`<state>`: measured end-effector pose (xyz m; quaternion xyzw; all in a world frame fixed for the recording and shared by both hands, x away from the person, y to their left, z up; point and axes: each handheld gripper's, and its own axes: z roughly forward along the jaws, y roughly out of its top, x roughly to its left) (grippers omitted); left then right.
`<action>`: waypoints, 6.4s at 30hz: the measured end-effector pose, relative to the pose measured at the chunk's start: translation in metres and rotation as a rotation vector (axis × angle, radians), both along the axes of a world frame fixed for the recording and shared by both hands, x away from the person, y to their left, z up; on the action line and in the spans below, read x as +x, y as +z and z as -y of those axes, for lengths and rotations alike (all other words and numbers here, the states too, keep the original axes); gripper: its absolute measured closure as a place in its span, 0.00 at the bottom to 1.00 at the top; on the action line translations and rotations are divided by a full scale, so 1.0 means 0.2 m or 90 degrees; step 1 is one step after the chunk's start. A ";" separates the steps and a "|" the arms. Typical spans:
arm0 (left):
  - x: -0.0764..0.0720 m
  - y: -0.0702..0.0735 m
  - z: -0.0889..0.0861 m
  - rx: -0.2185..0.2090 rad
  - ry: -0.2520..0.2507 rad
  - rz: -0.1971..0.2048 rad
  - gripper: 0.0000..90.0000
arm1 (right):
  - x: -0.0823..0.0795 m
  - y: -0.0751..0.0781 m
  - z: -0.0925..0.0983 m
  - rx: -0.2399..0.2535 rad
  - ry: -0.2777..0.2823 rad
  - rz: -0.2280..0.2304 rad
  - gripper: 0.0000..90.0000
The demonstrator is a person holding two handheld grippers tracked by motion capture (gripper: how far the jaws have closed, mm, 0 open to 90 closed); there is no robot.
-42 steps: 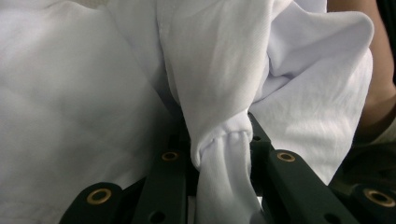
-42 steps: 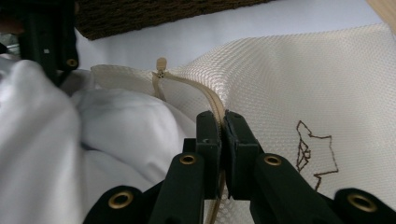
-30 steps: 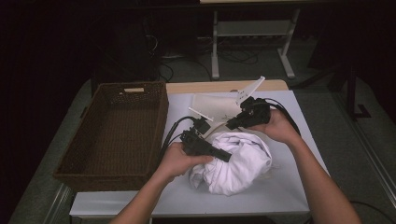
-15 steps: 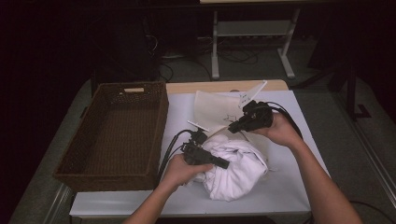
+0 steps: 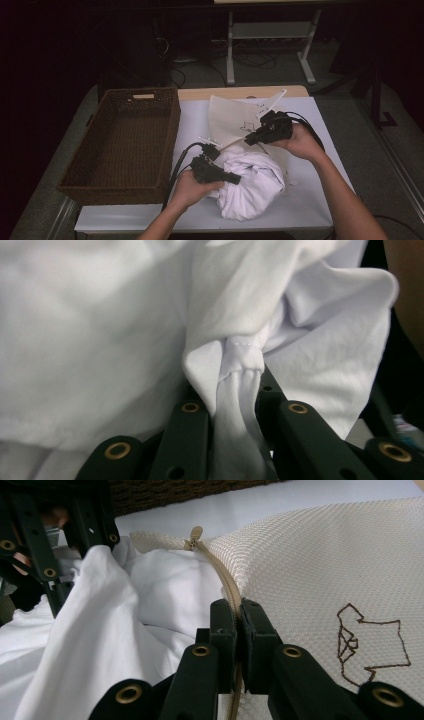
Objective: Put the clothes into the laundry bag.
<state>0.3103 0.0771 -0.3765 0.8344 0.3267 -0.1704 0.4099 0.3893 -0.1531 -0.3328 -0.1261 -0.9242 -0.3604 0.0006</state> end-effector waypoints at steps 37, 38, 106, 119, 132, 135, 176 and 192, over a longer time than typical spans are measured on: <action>0.07 0.05 -0.10 0.083 0.158 0.024 0.57 | -0.05 0.00 0.04 0.001 0.017 -0.018 0.95; 0.06 0.04 -0.11 0.090 0.158 0.020 0.57 | -0.05 0.00 0.03 0.002 0.017 -0.018 0.95; 0.06 -0.12 -0.02 -0.025 0.192 -0.017 0.93 | -0.10 -0.05 -0.02 -0.012 0.041 -0.030 0.95; 0.08 -0.10 -0.06 -0.014 0.206 -0.020 0.76 | -0.10 -0.04 0.01 -0.005 0.038 -0.040 0.95; -0.07 -0.02 -0.13 0.018 0.150 -0.024 0.51 | -0.09 -0.04 0.02 -0.005 0.025 -0.033 0.94; -0.07 -0.07 -0.09 0.023 0.139 -0.043 0.48 | -0.09 -0.05 0.01 -0.006 0.025 -0.034 0.94; -0.01 -0.08 -0.09 -0.016 0.192 -0.018 0.65 | -0.12 -0.04 0.02 -0.005 0.031 -0.035 0.94; 0.01 -0.25 0.07 0.024 0.141 -0.053 0.85 | -0.12 -0.05 0.00 -0.012 0.034 -0.034 0.94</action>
